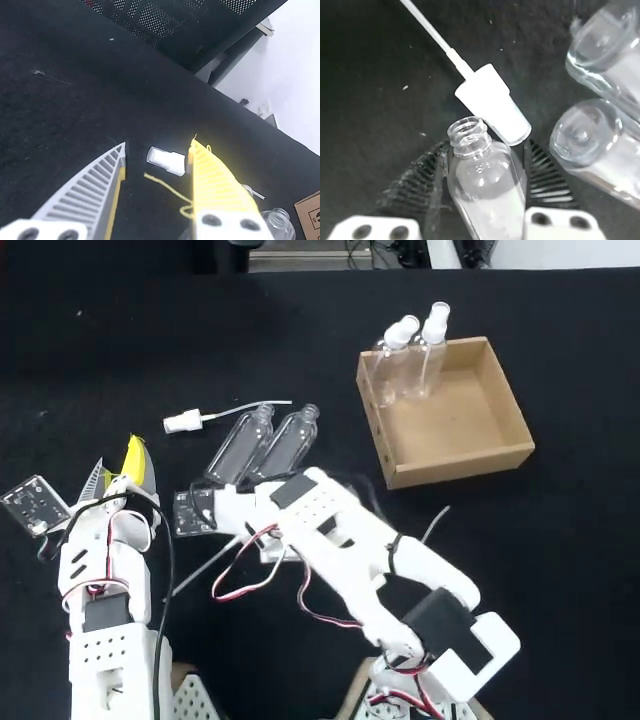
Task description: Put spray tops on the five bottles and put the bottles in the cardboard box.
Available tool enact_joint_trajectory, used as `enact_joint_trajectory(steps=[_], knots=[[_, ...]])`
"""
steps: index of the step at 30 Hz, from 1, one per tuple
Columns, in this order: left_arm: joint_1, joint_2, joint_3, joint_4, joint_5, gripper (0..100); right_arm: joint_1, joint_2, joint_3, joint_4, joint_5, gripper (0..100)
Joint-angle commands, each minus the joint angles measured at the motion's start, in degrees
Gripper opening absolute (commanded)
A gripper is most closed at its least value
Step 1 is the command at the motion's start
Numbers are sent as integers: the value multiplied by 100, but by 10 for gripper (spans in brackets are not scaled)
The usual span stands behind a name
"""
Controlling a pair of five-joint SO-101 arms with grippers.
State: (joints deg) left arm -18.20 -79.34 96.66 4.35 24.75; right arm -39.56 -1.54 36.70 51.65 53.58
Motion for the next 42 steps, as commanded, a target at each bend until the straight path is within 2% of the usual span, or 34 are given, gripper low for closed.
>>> enact_joint_trajectory(steps=[1, 5, 9, 12, 18, 24, 29, 33, 35, 36, 39, 41, 42], knots=[[-22, -53, 110, -141, 53, 195, -70, -75, -312, -79, -536, 173], [-22, -53, 110, -141, 53, 195, -97, -75, -549, 264, -1037, 194], [-13, -53, 110, -141, 53, 195, -167, -66, -963, 1125, -1222, 348], [-13, -53, 110, -141, 53, 195, -167, -66, -1341, 1644, -1169, 416], [-13, -53, 110, -141, 53, 195, -158, -48, -1798, 2822, -633, 421], [-13, -53, 110, -141, 53, 195, 387, -75, -954, 2251, 141, 421], [-13, -53, 110, -141, 53, 195, 905, -22, -532, 1530, 343, 421], [-13, -53, 110, -141, 53, 195, 835, -31, -154, 1257, 316, 418], [-13, -53, 110, -141, 44, 195, 721, -66, -57, 1204, 308, 360], [-13, -53, 110, -141, 44, 195, 677, -66, -57, 1204, 299, 292], [-13, -53, 101, -141, 44, 195, 607, -75, -215, 1213, 211, 2], [-13, -53, 101, -141, 44, 195, 686, -84, -444, 1301, -211, 59], [-13, -53, 101, -141, 44, 195, 747, -110, -567, 1389, -387, 41]])
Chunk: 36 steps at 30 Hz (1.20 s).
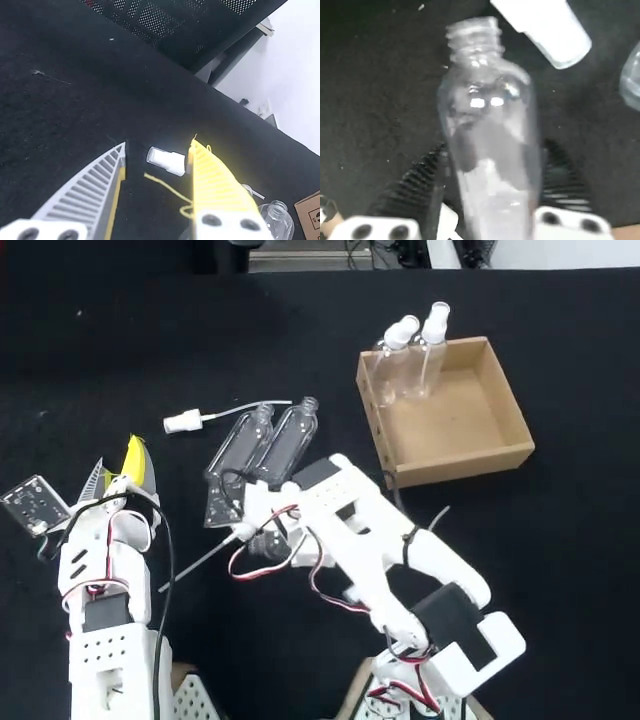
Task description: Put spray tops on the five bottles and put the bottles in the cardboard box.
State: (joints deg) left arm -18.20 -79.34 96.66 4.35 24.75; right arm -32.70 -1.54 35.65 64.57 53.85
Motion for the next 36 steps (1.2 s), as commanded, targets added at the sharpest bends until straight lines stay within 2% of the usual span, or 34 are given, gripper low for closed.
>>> enact_joint_trajectory(steps=[1, 6, 11, 15, 19, 21, 26, 29, 36], knots=[[-13, -53, 101, -141, 44, 195, 114, -171, -567, 176, -510, 5], [-4, -53, 101, -141, 44, 195, 352, -1103, -1033, 941, -703, 11], [-4, -53, 101, -141, 44, 195, 686, -2703, -1385, 1363, -1749, 11], [84, -53, 92, -105, 35, 195, 1609, -3565, -1235, 1160, -2163, 11], [426, -9, 110, -79, -457, 195, 2655, -3732, -1086, 809, -2787, 11], [690, -44, 13, 308, -668, 195, 2936, -3697, -945, 712, -3033, 11], [1516, 0, -752, 1846, -1495, 195, 3684, -3723, -848, 1046, -3648, 11], [1903, 0, -963, 2295, -1934, 195, 4167, -3908, -681, 1020, -4018, 11], [2642, 9, -1543, 3411, -2848, 197, 3824, -4127, 356, 387, -4237, 11]])
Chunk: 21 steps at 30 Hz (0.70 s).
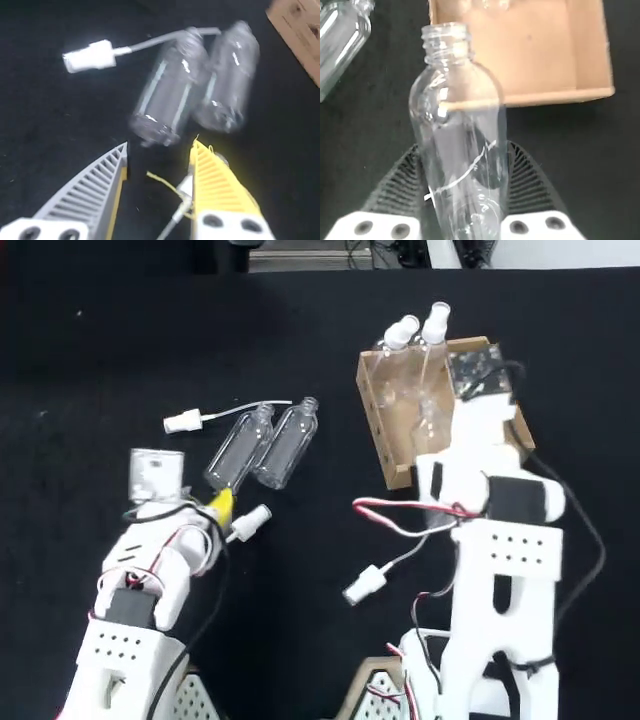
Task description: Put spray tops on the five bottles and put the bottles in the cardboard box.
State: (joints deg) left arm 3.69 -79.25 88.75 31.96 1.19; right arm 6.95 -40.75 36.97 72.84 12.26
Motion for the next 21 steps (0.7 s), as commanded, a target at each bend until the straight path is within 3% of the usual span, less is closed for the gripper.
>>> enact_joint_trajectory(steps=[1, 9, 13, 16, 21], knots=[[558, 0, -884, 879, -642, 197, -149, -207, 347, -571, -79, 11], [1367, 0, -1174, 1662, -1213, 198, -105, -233, 541, -747, -70, 11], [1763, 105, -1332, 1899, -1204, 199, 431, -224, 541, -774, -79, 11], [2105, 695, -1516, 1837, -1196, 199, 1002, -242, 532, -791, -79, 11], [3389, 2312, -1771, 1125, -765, 200, 1380, -198, 593, -1011, -79, 11]])
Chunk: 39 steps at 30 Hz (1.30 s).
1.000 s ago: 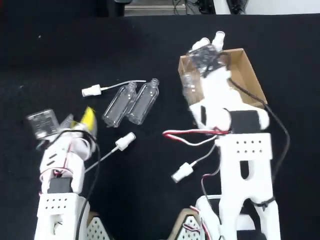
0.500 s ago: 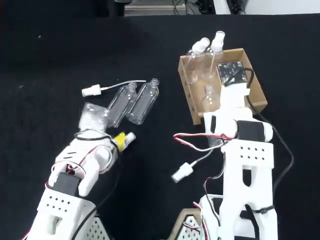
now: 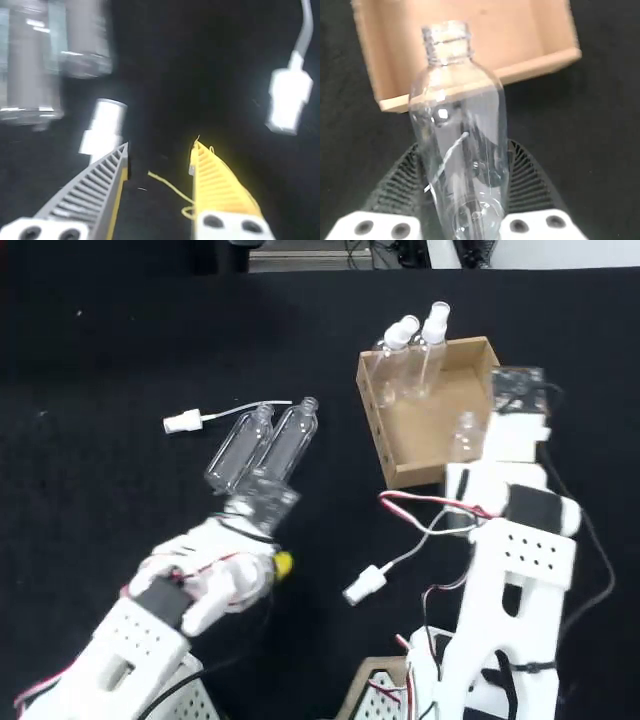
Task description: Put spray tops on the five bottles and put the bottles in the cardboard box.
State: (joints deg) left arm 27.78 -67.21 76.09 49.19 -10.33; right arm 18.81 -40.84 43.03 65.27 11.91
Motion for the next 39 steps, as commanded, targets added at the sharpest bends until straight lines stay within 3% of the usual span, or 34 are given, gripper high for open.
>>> enact_joint_trajectory(steps=[1, 7, 10, 14, 18, 23, 36, 39], knots=[[1209, 1407, -558, -765, 554, 200, 193, -189, 40, -299, -44, 11], [1648, 2400, -1270, -1064, 1574, 208, 158, -189, 145, -316, -44, 11], [1886, 2585, -1420, -1064, 1899, 277, 158, -189, 145, -325, -44, 11], [2290, 2866, -1464, -1310, 1600, 288, 158, -189, 145, -325, -44, 11], [2114, 3587, -1516, -1776, 1275, 270, 158, -189, 145, -325, -44, 11], [2114, 4545, -2088, -1802, 1292, 272, 158, -189, 154, -325, -44, 11], [2097, 4695, -2158, -1846, 1266, 266, 158, -198, 163, -325, -44, 11], [2105, 4686, -2176, -1846, 1266, 207, 158, -198, 163, -325, -44, 11]])
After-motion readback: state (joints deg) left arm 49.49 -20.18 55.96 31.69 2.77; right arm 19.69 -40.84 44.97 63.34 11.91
